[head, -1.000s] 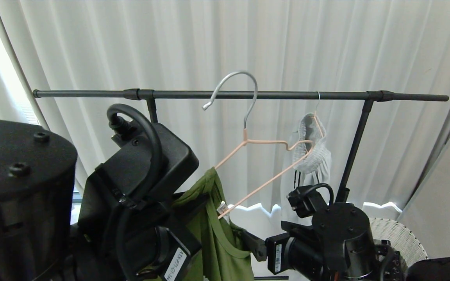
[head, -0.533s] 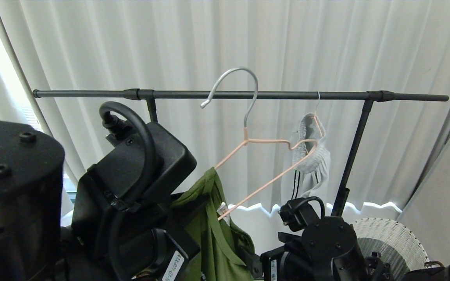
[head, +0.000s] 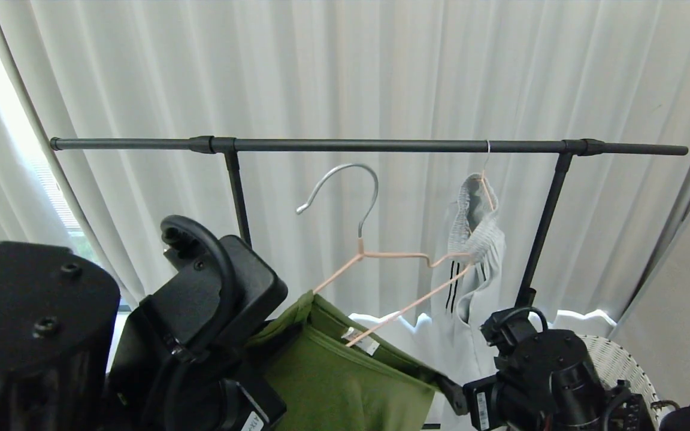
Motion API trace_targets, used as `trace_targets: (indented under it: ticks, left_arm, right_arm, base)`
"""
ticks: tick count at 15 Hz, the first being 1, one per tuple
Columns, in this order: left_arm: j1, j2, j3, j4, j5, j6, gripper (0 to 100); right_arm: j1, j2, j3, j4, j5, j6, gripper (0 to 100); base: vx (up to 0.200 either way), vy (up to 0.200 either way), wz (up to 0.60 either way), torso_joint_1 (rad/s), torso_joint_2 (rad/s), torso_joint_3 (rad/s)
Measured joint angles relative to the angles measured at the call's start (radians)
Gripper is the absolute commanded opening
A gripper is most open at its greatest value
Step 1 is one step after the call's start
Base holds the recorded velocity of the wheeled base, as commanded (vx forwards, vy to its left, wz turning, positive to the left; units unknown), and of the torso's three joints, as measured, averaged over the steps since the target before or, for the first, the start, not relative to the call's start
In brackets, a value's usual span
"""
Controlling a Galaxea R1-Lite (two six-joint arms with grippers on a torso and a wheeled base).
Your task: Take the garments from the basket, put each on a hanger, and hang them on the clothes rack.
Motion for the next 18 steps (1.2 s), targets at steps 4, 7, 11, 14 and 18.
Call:
trace_targets:
  ticks: [4, 7, 11, 14, 18]
  left_arm:
    - [-0.001, -0.053, 0.131, -0.001, -0.032, 0.001, 0]
    - [0.0, -0.098, 0.243, -0.002, -0.06, 0.001, 0]
    - [0.004, -0.105, 0.316, -0.003, -0.062, 0.001, 0]
    - [0.046, -0.081, 0.33, -0.001, -0.055, -0.007, 0]
    - [0.08, -0.061, 0.321, -0.072, -0.14, -0.01, 0]
  right_arm:
    - [-0.121, -0.035, -0.001, -0.001, 0.0, -0.035, 100]
    - [-0.15, -0.077, -0.001, 0.0, 0.004, -0.059, 100]
    - [-0.144, -0.141, 0.011, 0.003, 0.013, -0.121, 100]
    - [-0.103, -0.203, 0.017, 0.037, 0.063, -0.175, 100]
    - [-0.01, -0.353, 0.019, 0.206, 0.284, -0.333, 100]
  base:
    - [0.0, 0.0, 0.0, 0.0, 0.0, 0.0]
    - [0.0, 0.0, 0.0, 0.0, 0.0, 0.0]
    - [0.0, 0.0, 0.0, 0.0, 0.0, 0.0]
    - [0.0, 0.0, 0.0, 0.0, 0.0, 0.0]
    - [0.0, 0.0, 0.0, 0.0, 0.0, 0.0]
